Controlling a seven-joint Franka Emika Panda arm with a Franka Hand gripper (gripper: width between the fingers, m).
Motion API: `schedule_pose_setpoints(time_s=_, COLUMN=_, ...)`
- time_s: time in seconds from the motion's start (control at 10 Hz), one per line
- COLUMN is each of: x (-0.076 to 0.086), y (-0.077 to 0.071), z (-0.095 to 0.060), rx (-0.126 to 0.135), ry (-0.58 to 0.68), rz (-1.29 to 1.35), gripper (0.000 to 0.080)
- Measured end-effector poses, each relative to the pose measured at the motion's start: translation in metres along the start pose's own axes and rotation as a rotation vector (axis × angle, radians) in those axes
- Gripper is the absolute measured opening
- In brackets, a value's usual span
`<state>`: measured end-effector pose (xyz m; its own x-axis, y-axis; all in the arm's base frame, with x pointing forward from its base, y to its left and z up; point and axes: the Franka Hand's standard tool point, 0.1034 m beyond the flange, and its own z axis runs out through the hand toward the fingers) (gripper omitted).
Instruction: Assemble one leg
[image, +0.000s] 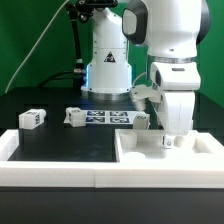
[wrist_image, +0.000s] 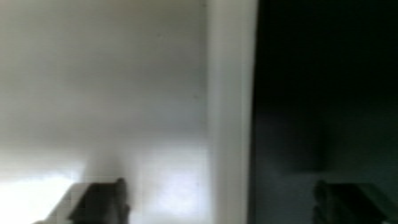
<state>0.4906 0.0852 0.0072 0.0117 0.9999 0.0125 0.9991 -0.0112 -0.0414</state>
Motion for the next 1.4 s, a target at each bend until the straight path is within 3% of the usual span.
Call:
schedule_pose_setpoints(time_s=0.6, x=0.0, y=0.0, z=0.0, rx=0.0, ry=0.0, rz=0.0, gripper=0.0649)
schedule_pose_setpoints(time_s=0.9, x=0.005, y=-0.009, z=-0.035, rx=-0.043, ry=-0.011, rz=0.068, gripper=0.0649)
schedule_pose_setpoints(time_s=1.4, x=0.004, y=-0.012, z=-0.035, rx=-0.045, ry=0.002, rz=0.272, gripper=0.0649)
